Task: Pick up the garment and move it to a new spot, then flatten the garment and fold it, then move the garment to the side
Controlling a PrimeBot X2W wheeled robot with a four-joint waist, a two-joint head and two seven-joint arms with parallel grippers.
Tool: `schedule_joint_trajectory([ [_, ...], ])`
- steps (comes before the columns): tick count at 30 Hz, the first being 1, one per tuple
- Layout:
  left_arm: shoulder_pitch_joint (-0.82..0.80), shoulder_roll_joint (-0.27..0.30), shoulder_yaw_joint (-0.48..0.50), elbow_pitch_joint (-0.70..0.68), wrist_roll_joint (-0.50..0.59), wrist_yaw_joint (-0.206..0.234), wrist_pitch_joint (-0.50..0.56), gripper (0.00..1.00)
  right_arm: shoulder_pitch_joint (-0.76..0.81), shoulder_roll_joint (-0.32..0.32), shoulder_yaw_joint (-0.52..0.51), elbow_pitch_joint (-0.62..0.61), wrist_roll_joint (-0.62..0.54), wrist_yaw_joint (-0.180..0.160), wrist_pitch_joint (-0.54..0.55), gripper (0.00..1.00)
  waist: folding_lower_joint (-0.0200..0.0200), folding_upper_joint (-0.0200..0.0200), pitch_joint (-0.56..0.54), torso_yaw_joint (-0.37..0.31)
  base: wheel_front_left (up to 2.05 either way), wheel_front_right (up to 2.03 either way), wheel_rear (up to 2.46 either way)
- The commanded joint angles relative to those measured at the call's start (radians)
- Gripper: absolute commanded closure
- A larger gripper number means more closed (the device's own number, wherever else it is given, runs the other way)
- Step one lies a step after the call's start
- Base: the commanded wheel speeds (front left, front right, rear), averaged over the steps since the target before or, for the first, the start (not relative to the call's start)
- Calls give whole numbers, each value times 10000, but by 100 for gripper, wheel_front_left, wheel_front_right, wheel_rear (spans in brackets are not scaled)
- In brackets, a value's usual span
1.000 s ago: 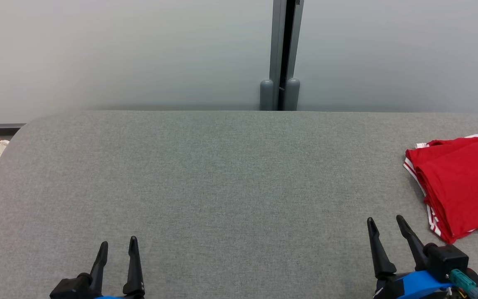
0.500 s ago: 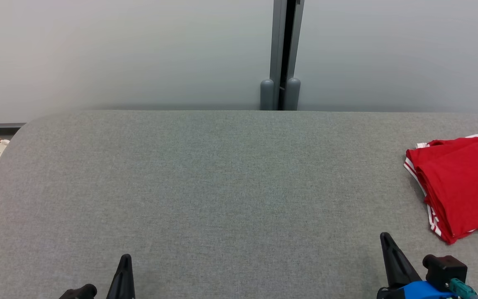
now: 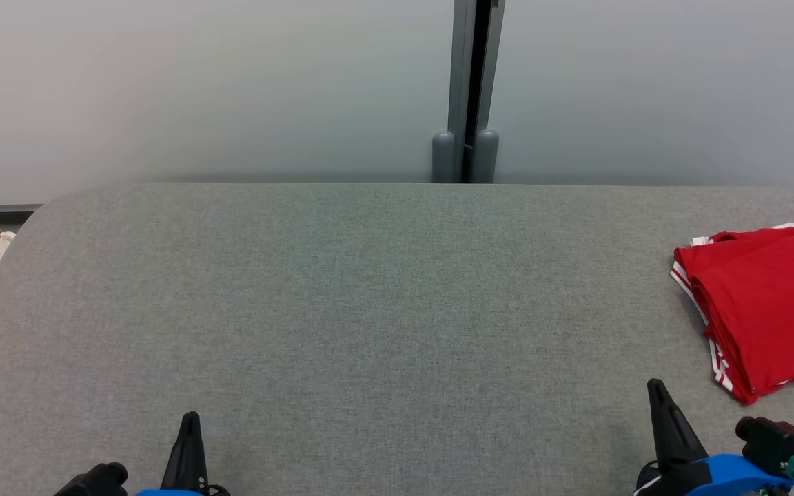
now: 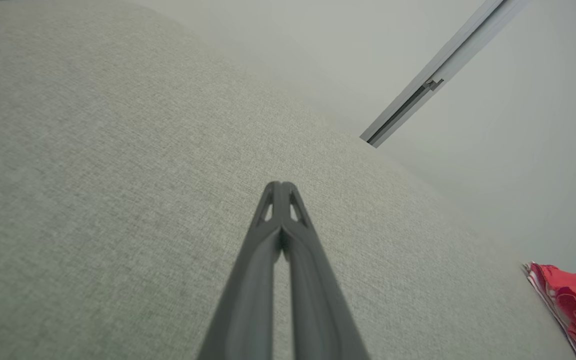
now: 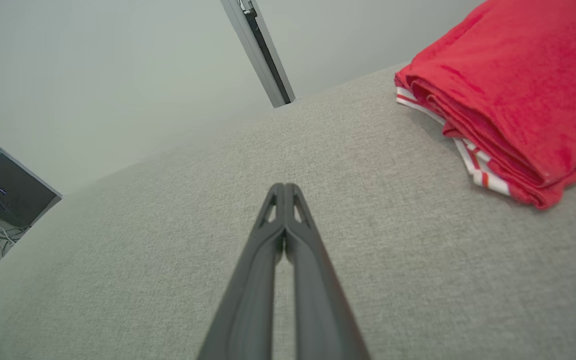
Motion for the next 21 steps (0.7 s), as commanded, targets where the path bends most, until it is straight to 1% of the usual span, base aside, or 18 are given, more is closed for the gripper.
schedule_joint_trajectory([
  [1,-316,-9,125,-185,-279,-79,65,100,-272,-29,-49,-210,375,0,58,100,0,0,0,-1,0,0,0],
  [21,-713,-99,662,-436,-2776,-247,837,100,-466,-37,-282,-509,3476,0,810,100,0,0,-1,-12,0,0,0],
])
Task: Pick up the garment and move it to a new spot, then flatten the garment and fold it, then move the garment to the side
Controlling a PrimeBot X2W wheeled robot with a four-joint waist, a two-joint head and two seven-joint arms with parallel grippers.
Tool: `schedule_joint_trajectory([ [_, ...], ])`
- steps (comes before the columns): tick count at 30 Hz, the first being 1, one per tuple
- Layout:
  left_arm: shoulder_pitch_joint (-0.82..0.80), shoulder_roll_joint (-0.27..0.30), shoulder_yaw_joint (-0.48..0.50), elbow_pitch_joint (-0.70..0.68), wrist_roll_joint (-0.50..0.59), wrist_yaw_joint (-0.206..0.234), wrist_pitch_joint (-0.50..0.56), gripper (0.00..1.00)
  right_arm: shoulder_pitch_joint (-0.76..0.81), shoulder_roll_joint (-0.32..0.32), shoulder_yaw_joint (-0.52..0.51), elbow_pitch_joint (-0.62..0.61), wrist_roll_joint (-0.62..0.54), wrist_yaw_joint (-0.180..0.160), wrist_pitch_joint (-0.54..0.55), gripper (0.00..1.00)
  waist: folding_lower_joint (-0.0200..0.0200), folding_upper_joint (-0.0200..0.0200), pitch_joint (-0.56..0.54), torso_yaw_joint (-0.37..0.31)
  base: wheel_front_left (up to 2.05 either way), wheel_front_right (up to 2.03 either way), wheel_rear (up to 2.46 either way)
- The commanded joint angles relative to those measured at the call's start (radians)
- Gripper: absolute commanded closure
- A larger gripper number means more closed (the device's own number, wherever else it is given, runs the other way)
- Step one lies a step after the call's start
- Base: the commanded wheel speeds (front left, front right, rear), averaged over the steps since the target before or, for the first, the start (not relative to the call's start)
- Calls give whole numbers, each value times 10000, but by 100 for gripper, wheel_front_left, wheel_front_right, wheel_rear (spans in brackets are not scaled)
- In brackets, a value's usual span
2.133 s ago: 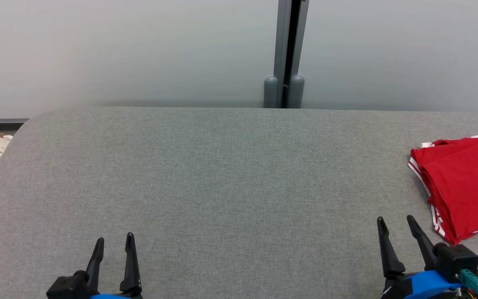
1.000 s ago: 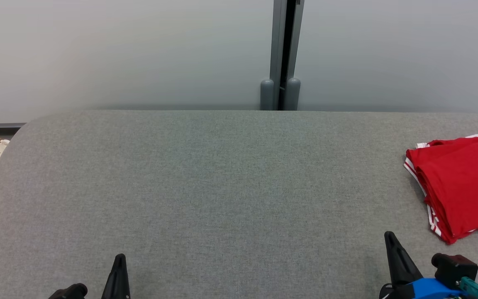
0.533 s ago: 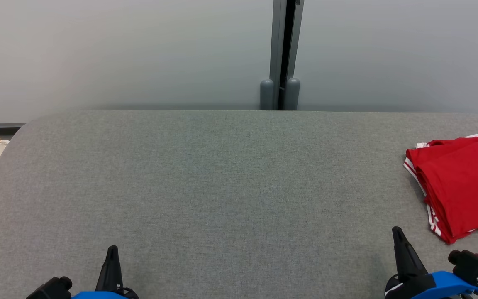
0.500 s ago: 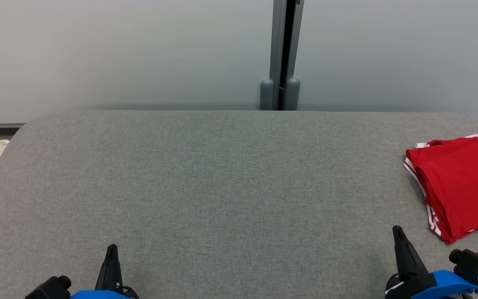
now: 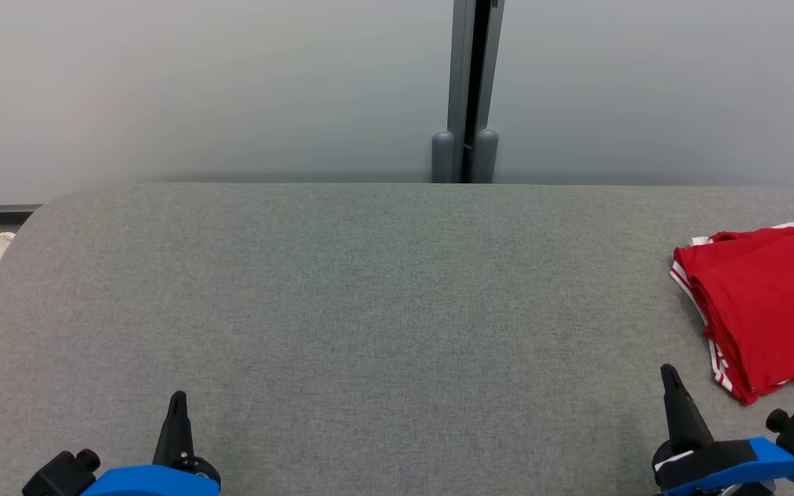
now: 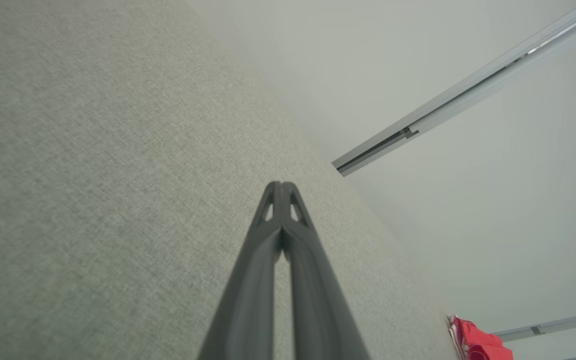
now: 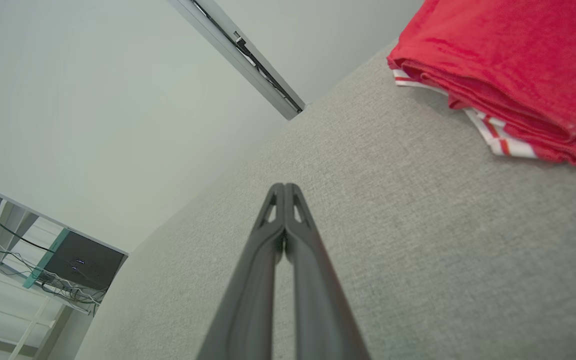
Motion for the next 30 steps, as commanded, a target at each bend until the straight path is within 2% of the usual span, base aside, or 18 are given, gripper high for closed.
schedule_joint_trajectory([
  [1,-320,16,130,-169,-248,-64,77,100,-269,-35,-52,-181,321,0,66,100,-1,0,0,-1,0,0,0],
  [30,-747,-85,739,-437,-3027,-248,960,100,-486,-47,-322,-504,3787,1,922,100,-1,0,-2,-16,0,0,0],
])
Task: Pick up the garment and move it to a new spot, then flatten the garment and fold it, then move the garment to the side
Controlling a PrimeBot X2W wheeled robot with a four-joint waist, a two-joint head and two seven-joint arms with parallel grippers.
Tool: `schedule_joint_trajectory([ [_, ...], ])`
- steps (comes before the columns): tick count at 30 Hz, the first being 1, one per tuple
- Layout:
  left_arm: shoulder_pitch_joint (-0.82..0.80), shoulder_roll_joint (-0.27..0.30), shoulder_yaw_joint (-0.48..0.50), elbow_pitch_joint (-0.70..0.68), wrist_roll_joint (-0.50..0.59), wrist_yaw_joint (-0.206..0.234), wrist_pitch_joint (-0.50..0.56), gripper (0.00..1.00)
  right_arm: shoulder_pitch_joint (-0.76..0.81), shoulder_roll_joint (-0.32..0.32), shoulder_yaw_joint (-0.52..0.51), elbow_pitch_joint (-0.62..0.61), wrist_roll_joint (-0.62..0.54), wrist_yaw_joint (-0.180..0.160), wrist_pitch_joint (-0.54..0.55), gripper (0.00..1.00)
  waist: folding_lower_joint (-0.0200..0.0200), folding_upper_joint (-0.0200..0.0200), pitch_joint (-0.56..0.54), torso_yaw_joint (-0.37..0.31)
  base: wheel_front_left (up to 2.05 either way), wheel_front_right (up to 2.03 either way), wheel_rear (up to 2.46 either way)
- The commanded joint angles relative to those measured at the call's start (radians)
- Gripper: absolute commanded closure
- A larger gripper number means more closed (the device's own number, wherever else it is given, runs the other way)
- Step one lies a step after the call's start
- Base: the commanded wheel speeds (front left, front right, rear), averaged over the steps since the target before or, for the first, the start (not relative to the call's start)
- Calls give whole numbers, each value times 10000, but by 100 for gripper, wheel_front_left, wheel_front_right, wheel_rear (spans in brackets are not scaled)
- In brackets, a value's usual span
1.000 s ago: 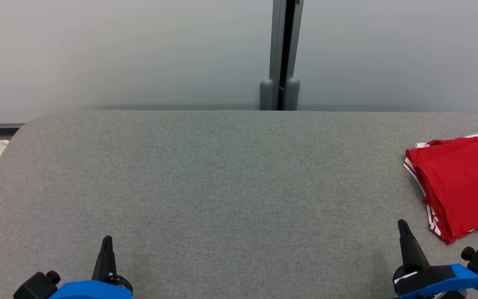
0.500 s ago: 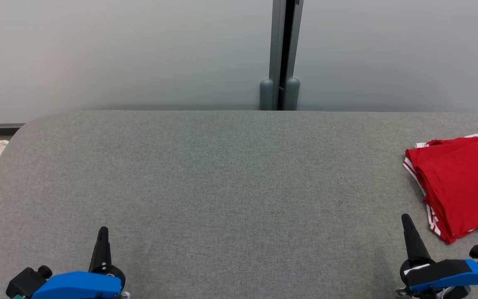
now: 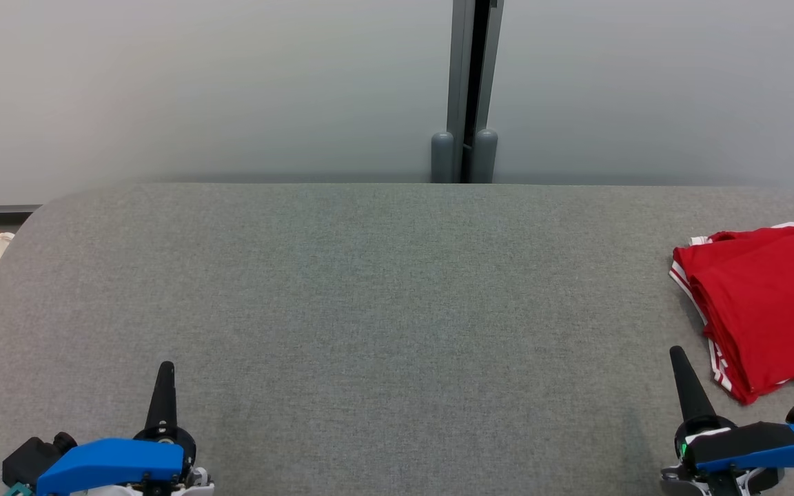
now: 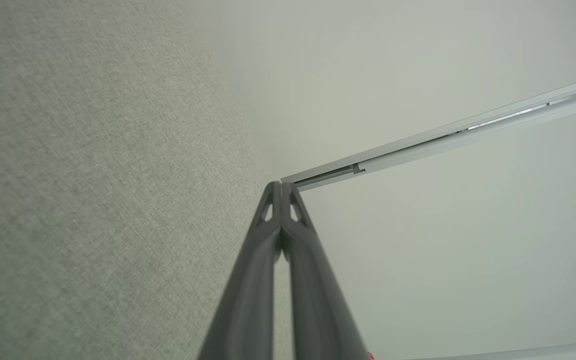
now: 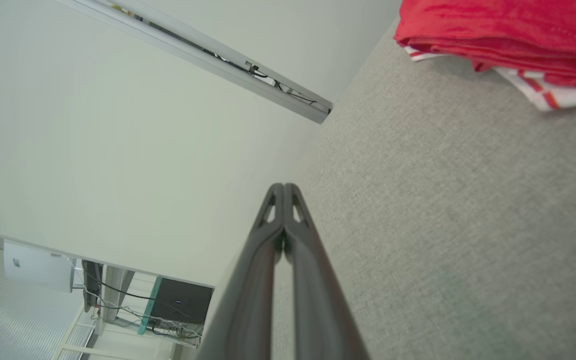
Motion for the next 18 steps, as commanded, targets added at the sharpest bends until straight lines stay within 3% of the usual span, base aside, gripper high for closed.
schedule_joint_trajectory([
  [1,-236,25,121,-128,-229,-46,88,100,-234,-45,-55,-157,301,3,74,100,-1,-1,0,-1,0,0,0],
  [18,-430,-30,404,-247,-1533,-141,504,100,-333,-51,-176,-298,1929,3,473,100,-1,-1,-1,-10,0,0,0],
])
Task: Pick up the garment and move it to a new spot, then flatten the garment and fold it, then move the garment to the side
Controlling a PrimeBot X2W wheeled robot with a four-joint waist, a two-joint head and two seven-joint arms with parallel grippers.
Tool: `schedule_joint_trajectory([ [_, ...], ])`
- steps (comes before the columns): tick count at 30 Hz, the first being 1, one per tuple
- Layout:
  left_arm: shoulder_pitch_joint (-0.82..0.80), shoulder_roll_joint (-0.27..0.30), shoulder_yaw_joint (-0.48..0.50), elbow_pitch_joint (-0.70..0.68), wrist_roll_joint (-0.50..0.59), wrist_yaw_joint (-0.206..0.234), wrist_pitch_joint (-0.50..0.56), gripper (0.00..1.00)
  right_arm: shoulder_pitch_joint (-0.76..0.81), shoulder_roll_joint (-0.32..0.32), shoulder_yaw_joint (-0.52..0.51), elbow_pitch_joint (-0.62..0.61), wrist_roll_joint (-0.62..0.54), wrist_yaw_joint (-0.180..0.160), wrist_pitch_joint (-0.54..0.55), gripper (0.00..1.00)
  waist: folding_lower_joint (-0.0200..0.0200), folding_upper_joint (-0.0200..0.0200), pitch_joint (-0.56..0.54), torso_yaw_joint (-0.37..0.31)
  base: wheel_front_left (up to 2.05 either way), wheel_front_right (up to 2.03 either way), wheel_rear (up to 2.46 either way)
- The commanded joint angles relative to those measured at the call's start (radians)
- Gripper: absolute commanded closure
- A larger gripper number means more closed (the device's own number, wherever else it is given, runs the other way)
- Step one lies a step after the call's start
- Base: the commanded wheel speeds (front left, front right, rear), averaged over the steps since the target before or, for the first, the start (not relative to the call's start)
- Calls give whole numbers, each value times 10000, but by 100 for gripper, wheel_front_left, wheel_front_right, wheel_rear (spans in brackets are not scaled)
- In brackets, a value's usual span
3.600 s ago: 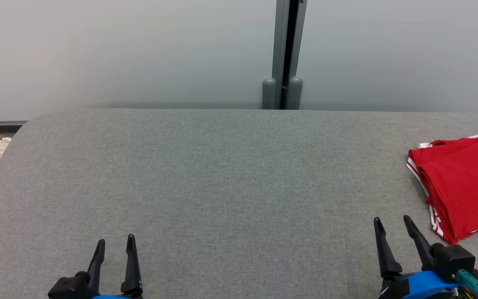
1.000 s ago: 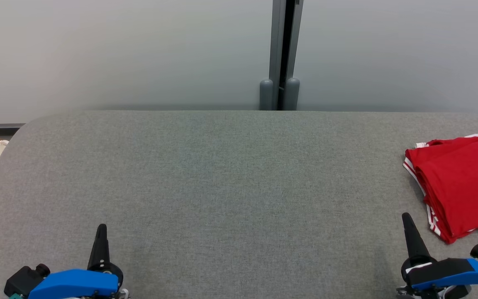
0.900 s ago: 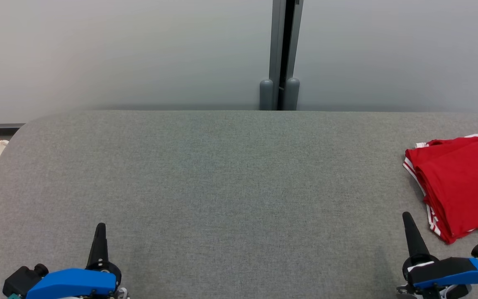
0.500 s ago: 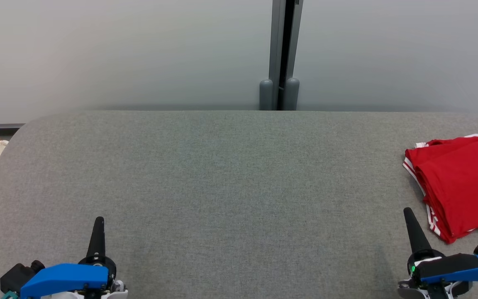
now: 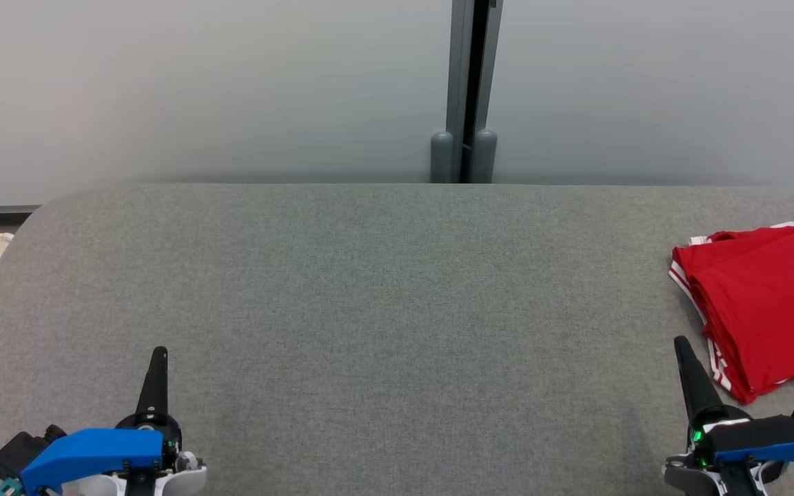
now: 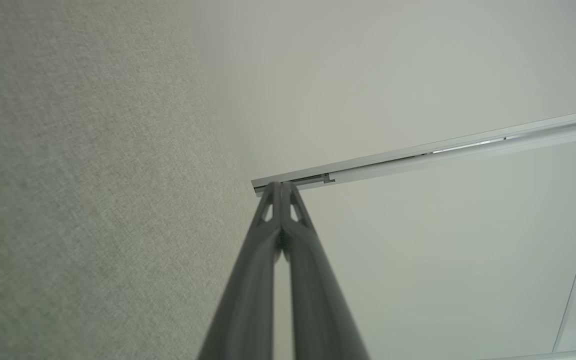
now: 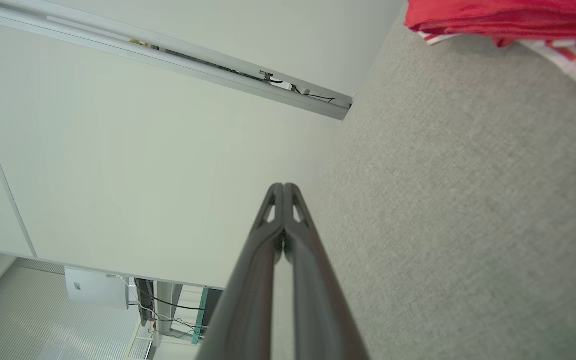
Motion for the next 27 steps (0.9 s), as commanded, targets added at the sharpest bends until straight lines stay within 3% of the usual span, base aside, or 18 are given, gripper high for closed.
schedule_joint_trajectory([
  [1,-185,5,114,-97,-217,-79,85,100,-214,-49,-40,-117,281,3,62,100,0,0,0,-1,0,0,0],
  [27,-440,-66,458,-247,-1826,-184,586,100,-304,-55,-196,-289,2279,4,570,100,-1,0,-2,-14,0,0,0],
])
